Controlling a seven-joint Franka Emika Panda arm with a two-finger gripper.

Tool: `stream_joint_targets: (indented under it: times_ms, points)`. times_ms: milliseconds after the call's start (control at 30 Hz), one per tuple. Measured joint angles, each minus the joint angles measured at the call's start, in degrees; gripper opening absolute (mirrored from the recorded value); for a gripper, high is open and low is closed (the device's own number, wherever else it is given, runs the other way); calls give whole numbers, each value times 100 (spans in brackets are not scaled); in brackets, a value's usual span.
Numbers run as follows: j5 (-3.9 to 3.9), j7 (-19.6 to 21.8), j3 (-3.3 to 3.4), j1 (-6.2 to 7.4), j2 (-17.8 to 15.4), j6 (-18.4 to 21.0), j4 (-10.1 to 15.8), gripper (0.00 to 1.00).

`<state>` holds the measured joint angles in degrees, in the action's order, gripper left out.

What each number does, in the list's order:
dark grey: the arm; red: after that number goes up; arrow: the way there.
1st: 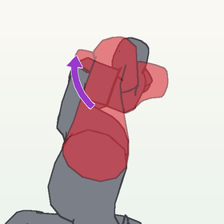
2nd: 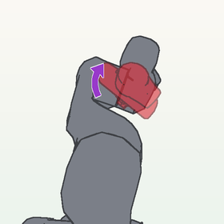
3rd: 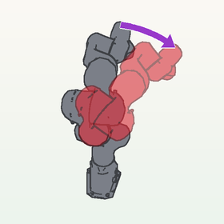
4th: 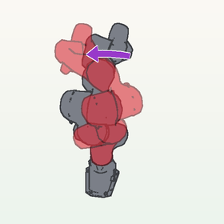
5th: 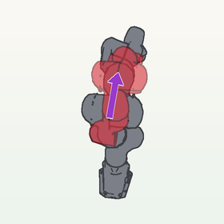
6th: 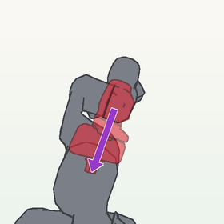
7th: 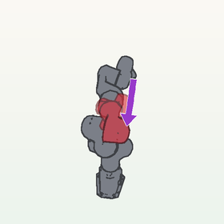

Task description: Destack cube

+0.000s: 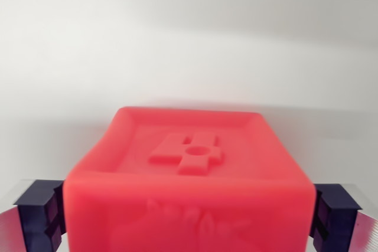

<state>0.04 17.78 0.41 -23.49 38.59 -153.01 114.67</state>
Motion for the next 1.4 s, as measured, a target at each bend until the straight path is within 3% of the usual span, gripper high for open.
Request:
stream_joint_targets:
  times_ms: [567, 967, 1400]
  points:
    - [0, 0, 0, 1, -43, 22, 12, 100]
    - [0, 0, 0, 1, -366, 241, 105, 100]
    - [0, 0, 0, 1, -931, 682, 223, 100]
